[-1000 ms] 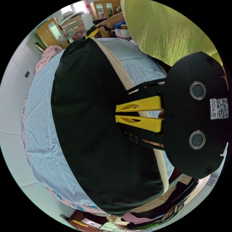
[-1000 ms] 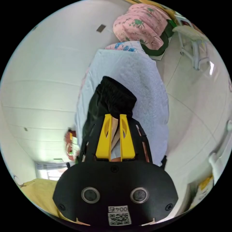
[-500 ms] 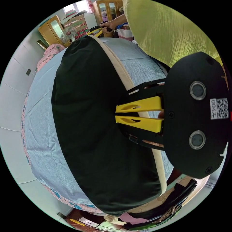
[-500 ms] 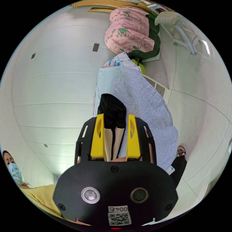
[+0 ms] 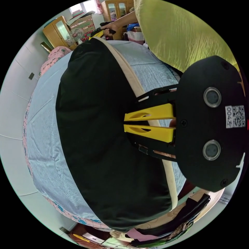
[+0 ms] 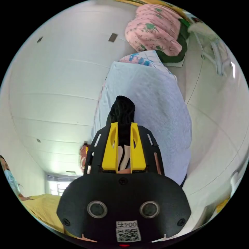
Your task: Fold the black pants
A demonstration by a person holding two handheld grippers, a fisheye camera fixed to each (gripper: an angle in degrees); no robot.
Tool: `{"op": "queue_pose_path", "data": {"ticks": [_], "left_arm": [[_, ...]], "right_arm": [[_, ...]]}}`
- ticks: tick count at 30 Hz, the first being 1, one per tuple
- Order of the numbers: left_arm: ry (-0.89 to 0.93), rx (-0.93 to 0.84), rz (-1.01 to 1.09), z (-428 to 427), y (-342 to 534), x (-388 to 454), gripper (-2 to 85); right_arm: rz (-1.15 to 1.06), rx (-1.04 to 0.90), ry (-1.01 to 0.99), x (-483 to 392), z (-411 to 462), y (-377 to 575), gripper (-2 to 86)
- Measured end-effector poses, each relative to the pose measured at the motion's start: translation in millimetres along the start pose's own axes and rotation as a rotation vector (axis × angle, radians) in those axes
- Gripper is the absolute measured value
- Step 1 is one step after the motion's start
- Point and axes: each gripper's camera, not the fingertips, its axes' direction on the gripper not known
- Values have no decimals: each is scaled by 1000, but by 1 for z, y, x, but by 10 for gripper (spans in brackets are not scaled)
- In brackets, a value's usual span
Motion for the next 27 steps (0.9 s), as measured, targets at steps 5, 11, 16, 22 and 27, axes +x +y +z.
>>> {"op": "queue_pose_path", "data": {"ticks": [5, 11, 16, 22, 27], "left_arm": [[-1, -4, -37, 3, -6, -3, 28], [-4, 57, -87, -11, -9, -10, 26], [12, 66, -70, -11, -15, -11, 24], [10, -8, -64, 11, -15, -15, 25], [13, -32, -45, 15, -19, -21, 25]], "right_arm": [[-194, -76, 102, -95, 13, -20, 70], [-419, -75, 106, -207, -5, -46, 67], [-380, -37, 161, -168, -22, -66, 76], [-122, -79, 271, -41, 17, -65, 83], [-44, 40, 202, -18, 5, -55, 81]]}}
